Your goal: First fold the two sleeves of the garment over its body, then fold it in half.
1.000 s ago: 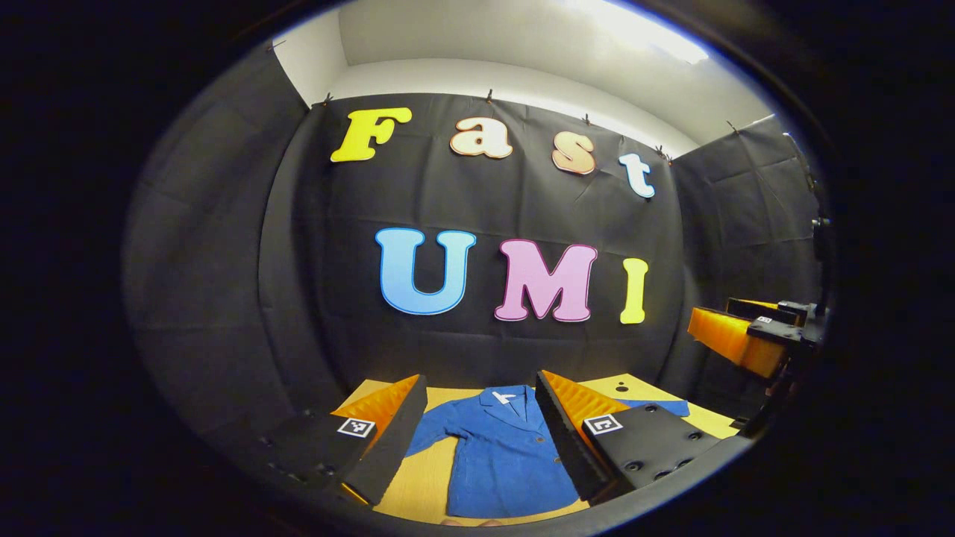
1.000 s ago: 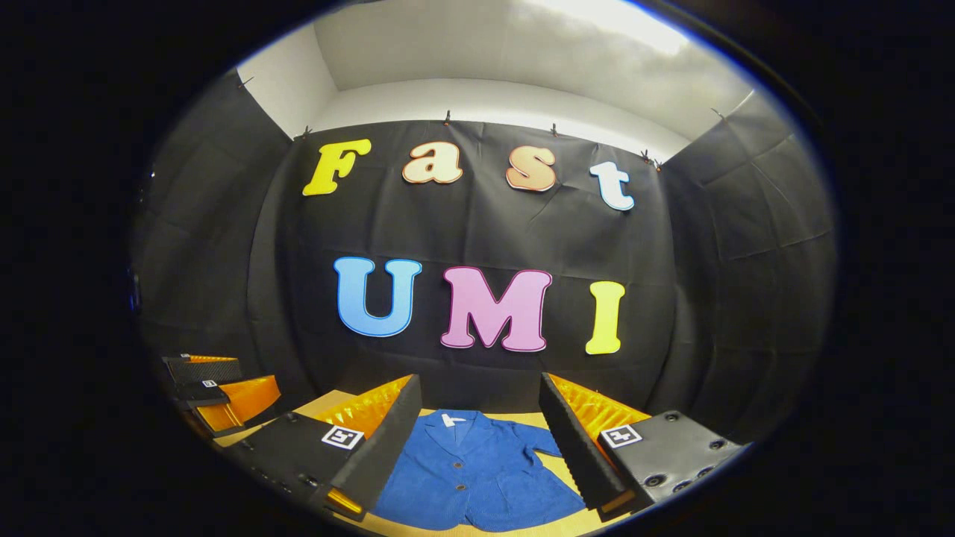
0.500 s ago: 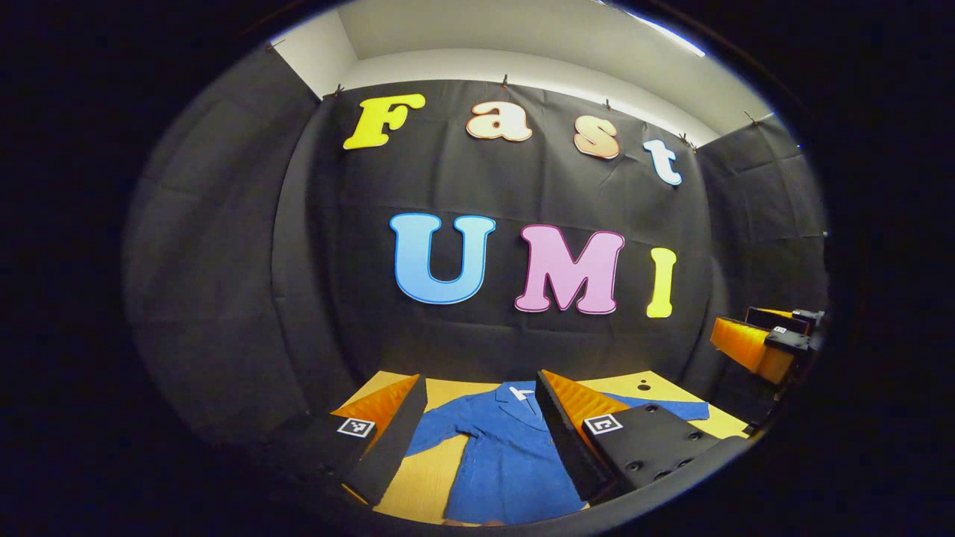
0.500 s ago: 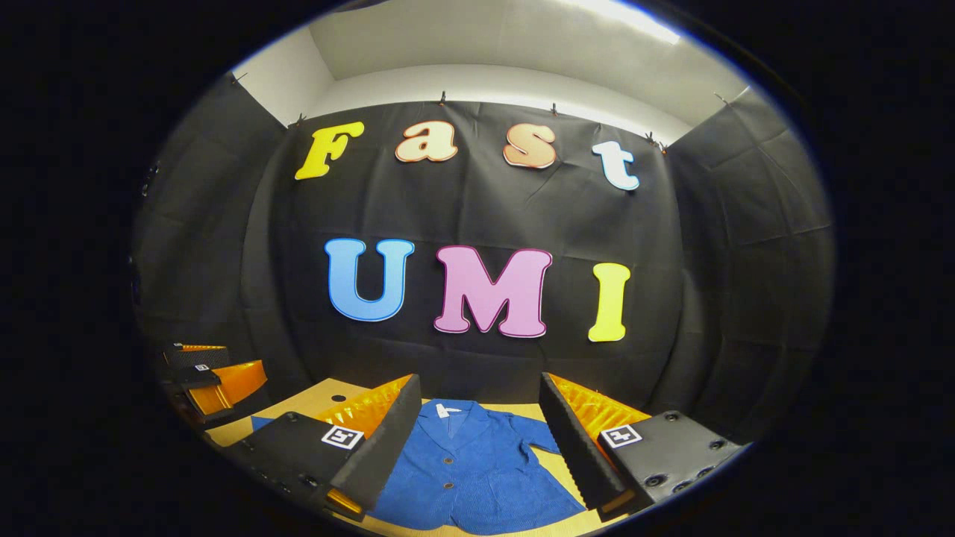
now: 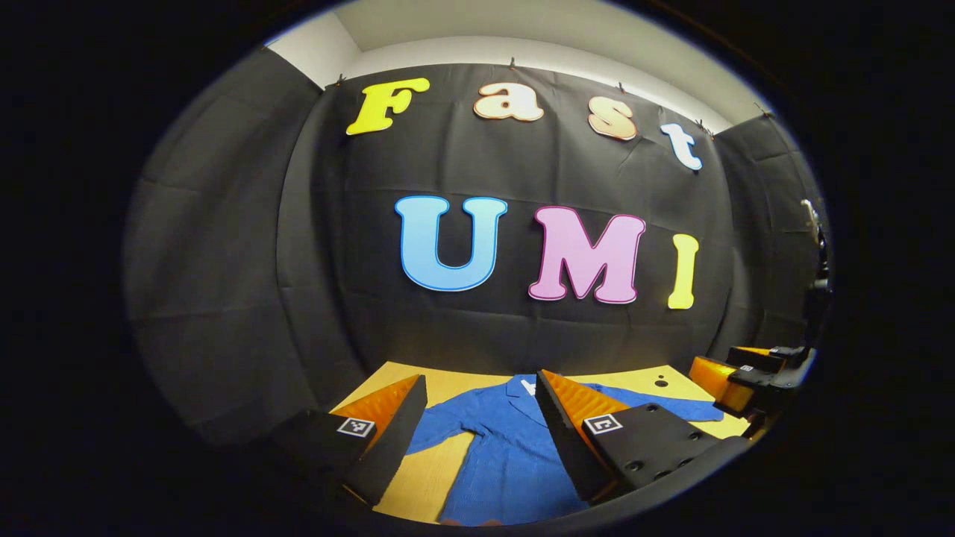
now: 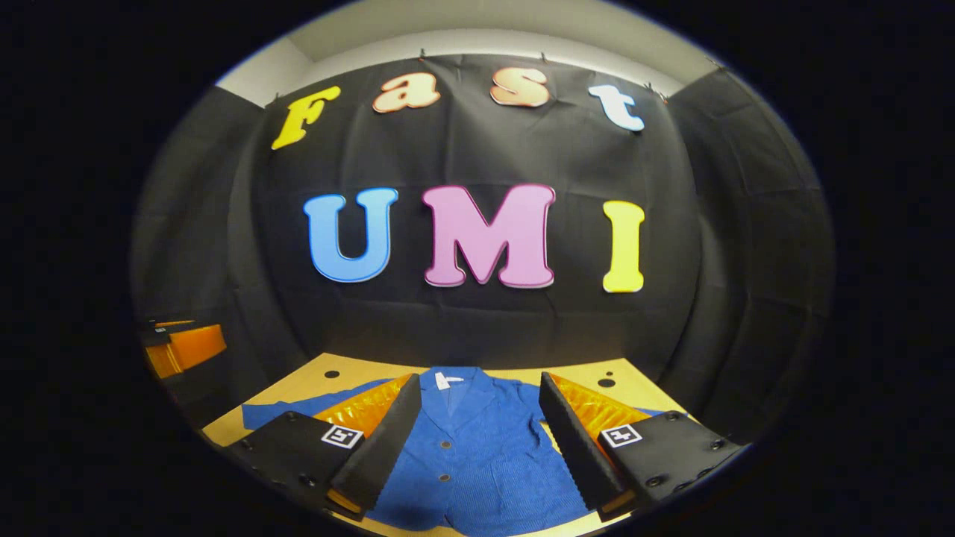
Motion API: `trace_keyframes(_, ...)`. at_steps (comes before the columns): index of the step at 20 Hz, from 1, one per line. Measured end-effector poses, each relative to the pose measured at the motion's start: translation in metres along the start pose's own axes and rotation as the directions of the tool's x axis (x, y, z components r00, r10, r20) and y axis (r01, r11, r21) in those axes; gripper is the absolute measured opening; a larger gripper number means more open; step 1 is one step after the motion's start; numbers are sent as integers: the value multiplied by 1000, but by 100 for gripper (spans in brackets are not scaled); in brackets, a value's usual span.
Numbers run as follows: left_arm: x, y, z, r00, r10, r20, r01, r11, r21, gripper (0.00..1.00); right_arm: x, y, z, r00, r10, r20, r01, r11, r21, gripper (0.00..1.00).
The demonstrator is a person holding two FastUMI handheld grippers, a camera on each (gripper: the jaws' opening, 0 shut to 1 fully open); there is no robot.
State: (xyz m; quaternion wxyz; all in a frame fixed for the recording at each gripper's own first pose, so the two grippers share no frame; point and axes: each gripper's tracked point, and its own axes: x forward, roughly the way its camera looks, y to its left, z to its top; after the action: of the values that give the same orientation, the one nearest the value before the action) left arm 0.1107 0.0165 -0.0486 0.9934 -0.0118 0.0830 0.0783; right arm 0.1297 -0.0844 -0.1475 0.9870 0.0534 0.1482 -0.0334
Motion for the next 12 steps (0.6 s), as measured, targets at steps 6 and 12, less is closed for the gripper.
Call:
trace_keyframes(6, 15, -24, 11, 998, 66, -19, -67, 997, -26, 84, 71, -121, -71, 971, -180, -158, 184, 983, 9, 99)
trace_keyframes(12, 40, -65, -6, 991, 79, -111, -76, 996, 36, 84, 119, -253, -169, 851, -346, -395, 365, 931, -28, 100)
